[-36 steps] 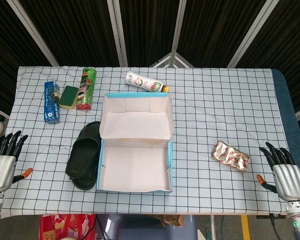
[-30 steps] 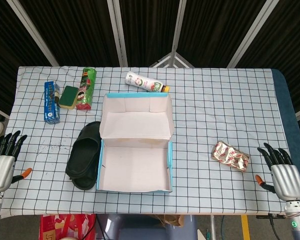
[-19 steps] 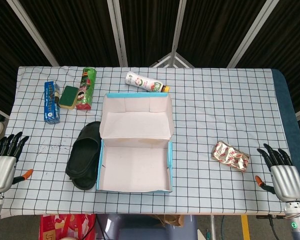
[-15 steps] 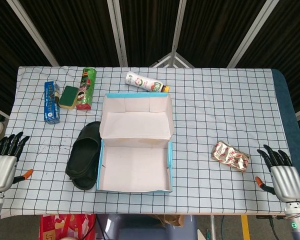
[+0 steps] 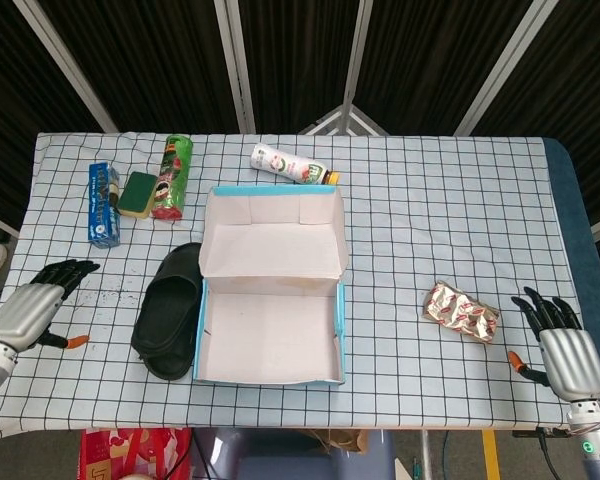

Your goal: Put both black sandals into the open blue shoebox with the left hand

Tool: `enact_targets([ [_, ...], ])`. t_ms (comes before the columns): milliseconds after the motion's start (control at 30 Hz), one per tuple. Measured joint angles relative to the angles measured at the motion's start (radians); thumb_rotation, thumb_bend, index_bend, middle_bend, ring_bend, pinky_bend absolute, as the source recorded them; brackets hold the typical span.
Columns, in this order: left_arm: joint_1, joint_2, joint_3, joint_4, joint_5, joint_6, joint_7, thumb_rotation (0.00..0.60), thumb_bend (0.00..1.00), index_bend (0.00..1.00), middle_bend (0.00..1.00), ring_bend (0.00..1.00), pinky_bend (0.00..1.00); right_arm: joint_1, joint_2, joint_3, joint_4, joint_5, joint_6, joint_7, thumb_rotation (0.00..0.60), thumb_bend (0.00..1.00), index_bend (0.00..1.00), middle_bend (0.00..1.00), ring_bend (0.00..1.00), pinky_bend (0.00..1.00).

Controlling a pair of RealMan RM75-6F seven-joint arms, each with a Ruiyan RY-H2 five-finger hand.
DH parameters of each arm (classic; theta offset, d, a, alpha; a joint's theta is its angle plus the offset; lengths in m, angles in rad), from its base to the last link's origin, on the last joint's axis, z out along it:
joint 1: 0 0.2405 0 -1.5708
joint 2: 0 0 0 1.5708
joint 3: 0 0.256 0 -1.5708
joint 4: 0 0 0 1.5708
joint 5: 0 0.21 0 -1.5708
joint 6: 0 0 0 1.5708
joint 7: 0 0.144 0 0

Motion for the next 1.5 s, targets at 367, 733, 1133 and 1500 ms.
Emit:
enact_targets([
  [367, -0.407, 0.153, -0.081, 0.010, -0.190, -0.623, -0.130, 0.600, 0.23, 0.08, 0.07, 0.00, 0.03, 0.014, -0.015, 0.000, 0.012, 0.014, -0.027, -0.024, 0.600, 0.29, 0.16, 0.08, 0.16, 0.10],
  [733, -0.657, 0.021, 0.006, 0.181, -0.329, -0.768, -0.090, 0.600, 0.23, 0.08, 0.10, 0.00, 0.03, 0.026, -0.023, 0.002, 0.016, 0.044, -0.061, -0.052, 0.600, 0.29, 0.16, 0.08, 0.16, 0.10],
  [1133, -0.813, -0.157, 0.218, 0.298, -0.473, -0.678, -0.028, 0.600, 0.23, 0.07, 0.05, 0.00, 0.03, 0.033, -0.030, 0.005, 0.016, 0.064, -0.077, -0.074, 0.600, 0.29, 0.16, 0.08, 0.16, 0.10],
  [1500, -0.885, -0.261, 0.308, 0.355, -0.599, -0.605, 0.037, 0.600, 0.23, 0.07, 0.06, 0.00, 0.03, 0.040, -0.035, 0.005, 0.021, 0.076, -0.092, -0.082, 0.600, 0.29, 0.16, 0.08, 0.16, 0.10],
])
